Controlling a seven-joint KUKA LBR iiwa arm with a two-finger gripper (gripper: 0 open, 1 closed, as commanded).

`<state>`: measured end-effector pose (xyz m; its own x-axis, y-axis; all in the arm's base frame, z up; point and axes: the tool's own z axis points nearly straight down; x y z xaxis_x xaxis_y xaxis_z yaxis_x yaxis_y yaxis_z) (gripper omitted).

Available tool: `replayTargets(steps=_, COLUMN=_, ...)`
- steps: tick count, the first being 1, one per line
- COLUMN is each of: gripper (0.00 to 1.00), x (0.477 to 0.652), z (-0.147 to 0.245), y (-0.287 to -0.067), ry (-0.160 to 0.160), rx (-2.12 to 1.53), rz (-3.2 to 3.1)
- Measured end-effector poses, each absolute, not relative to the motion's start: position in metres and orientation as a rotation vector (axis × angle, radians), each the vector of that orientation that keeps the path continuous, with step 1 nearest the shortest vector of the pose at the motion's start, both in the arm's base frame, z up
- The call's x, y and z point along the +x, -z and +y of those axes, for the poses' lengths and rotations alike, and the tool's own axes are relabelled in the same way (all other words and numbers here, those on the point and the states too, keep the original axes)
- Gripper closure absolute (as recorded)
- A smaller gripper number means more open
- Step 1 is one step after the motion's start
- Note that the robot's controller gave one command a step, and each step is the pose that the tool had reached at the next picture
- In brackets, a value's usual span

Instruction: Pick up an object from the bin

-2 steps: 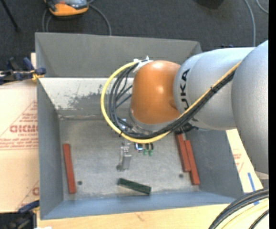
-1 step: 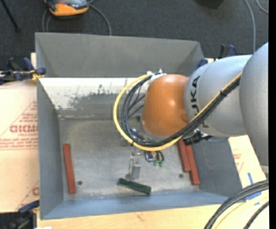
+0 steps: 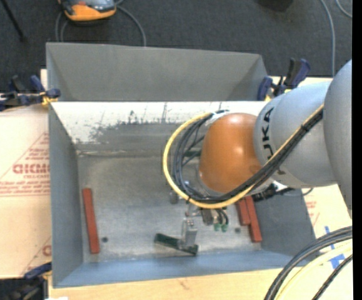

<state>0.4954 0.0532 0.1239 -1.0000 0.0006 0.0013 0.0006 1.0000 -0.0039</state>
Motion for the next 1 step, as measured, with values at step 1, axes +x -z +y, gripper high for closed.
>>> replayTargets(steps=1, gripper=1.0, x=0.4719, z=0.0624, y=-0.0704, ry=0.001, rx=0.085, rz=-3.141)
